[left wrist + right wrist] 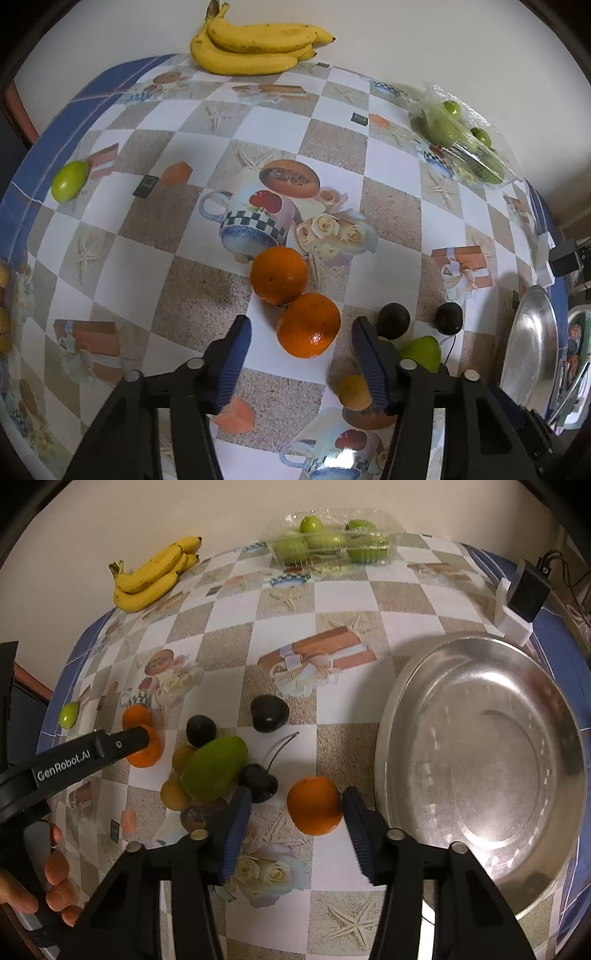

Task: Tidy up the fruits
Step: 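Move the left tool toward one orange while the right tool approaches another orange, then close the left tool on an orange while the right tool grasps another orange, then carry both oranges over the steel bowl and open both tools to drop them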

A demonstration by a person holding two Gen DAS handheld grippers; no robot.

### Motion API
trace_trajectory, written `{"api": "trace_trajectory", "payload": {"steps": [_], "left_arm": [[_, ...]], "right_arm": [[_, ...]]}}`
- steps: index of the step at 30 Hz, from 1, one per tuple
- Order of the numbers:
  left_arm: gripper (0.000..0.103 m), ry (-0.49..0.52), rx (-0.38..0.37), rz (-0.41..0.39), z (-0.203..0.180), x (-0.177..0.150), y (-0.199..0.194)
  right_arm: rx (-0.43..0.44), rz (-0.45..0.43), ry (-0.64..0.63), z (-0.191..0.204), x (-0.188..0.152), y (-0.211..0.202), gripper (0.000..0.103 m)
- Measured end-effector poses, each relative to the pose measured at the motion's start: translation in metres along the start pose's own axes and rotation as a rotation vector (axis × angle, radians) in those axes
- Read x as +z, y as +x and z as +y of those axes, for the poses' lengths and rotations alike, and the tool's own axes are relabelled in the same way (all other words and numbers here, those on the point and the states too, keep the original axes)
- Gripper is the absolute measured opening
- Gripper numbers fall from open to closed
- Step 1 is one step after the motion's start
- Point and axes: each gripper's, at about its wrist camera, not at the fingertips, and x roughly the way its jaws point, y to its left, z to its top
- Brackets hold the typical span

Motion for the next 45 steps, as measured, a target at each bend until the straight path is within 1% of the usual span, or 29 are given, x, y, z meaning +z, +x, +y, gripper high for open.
{"api": "trace_trajectory", "payload": {"steps": [5, 8, 10, 11, 12, 13, 15, 22, 29, 32, 37, 41, 45], "left_arm": [[0.057, -0.012, -0.007, 0.003, 0.0, 0.002, 0.006], [0.054, -0.02, -0.013, 0.011, 0.0, 0.001, 0.011], [0.054, -0.031, -0.015, 0.01, 0.001, 0.002, 0.013], [0.053, -0.036, -0.016, 0.01, 0.002, 0.002, 0.013], [0.05, -0.042, -0.019, 0.008, 0.003, 0.002, 0.013], [0.048, -0.045, -0.021, 0.006, 0.003, 0.002, 0.013], [0.041, -0.045, -0.032, 0.002, 0.002, 0.003, 0.012], [0.04, -0.053, -0.033, 0.006, 0.006, 0.004, 0.006], [0.039, -0.033, -0.034, -0.037, -0.005, 0.009, -0.016], [0.039, -0.008, -0.037, -0.063, -0.014, 0.011, -0.026], [0.039, 0.041, -0.057, -0.093, -0.035, 0.007, -0.04], [0.039, 0.107, -0.069, -0.101, -0.062, -0.002, -0.046], [0.039, 0.181, -0.091, -0.104, -0.094, -0.013, -0.047]], "right_arm": [[-0.005, 0.021, 0.004, -0.002, -0.002, 0.007, 0.047], [-0.014, 0.034, 0.005, -0.002, -0.003, 0.011, 0.042], [-0.012, 0.036, 0.007, -0.003, -0.004, 0.013, 0.04], [-0.013, 0.038, 0.008, -0.003, -0.004, 0.013, 0.039], [-0.015, 0.038, 0.009, -0.003, -0.004, 0.014, 0.037], [-0.014, 0.04, 0.011, -0.003, -0.004, 0.014, 0.037], [-0.007, 0.041, 0.02, -0.005, -0.004, 0.014, 0.037], [0.004, 0.049, 0.041, -0.008, -0.004, 0.013, 0.037], [0.038, 0.003, 0.069, -0.013, -0.001, -0.005, 0.037], [0.042, -0.029, 0.074, -0.014, 0.003, -0.016, 0.037], [-0.005, -0.069, 0.103, -0.027, 0.007, -0.03, 0.037], [-0.024, -0.079, 0.18, -0.055, 0.005, -0.033, 0.037], [-0.073, -0.08, 0.258, -0.087, 0.002, -0.034, 0.037]]}}
